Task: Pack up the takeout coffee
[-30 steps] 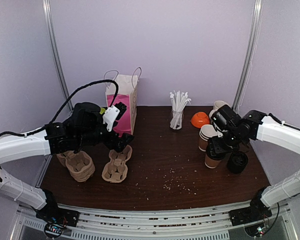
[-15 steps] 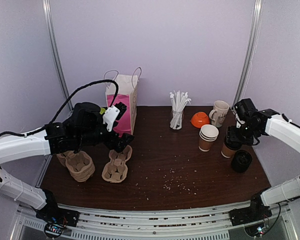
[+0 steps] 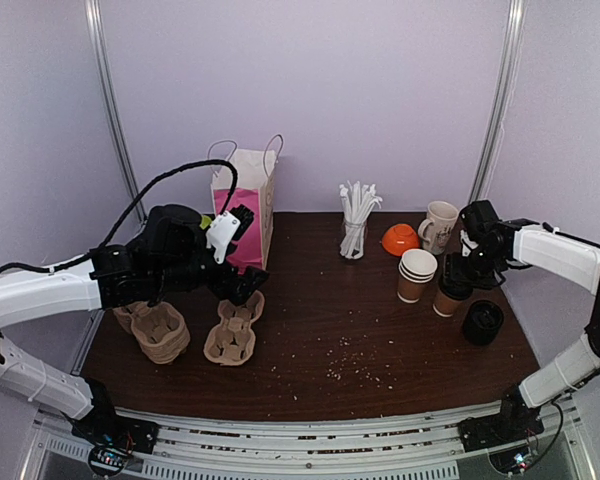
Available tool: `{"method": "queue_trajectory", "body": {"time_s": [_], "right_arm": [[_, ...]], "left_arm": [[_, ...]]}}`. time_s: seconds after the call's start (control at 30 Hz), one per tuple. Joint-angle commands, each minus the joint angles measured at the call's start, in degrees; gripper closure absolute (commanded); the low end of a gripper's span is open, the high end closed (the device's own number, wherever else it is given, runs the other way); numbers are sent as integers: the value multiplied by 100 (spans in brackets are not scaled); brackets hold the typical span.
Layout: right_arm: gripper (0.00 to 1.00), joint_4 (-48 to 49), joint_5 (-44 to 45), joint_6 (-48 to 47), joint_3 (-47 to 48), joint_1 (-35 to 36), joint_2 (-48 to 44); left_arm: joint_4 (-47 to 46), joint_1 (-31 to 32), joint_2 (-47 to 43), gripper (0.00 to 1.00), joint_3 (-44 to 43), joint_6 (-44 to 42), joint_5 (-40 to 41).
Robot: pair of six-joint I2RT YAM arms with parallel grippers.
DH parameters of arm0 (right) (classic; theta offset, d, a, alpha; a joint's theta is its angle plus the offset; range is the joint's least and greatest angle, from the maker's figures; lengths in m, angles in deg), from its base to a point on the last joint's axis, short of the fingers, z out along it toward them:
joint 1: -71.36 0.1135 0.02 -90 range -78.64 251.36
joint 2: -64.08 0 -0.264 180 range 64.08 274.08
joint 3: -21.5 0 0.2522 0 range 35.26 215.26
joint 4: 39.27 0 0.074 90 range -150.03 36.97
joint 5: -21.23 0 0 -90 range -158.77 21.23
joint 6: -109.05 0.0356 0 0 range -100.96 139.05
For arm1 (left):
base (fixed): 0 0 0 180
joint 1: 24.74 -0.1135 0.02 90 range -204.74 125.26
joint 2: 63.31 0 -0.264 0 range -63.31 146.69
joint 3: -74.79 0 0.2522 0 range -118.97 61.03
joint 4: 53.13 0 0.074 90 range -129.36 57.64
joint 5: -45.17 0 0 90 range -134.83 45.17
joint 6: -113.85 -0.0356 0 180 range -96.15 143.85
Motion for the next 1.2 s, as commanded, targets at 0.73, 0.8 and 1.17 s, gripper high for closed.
{"method": "queue_trajectory", "body": {"time_s": [0.73,0.8,1.17], "right_arm": [[0,576,-128,765,370,2706,-1344],[0,1273,-67,943,-14,3302,-1279],[1,3667,-274,1445,-716,4444,-276]], "left_arm": [[-191,-87,319,2,100,1037,295],[-150,-250,284,3,328,1581,241],[241,-1345,-181,8,1329,3211,-693]]}}
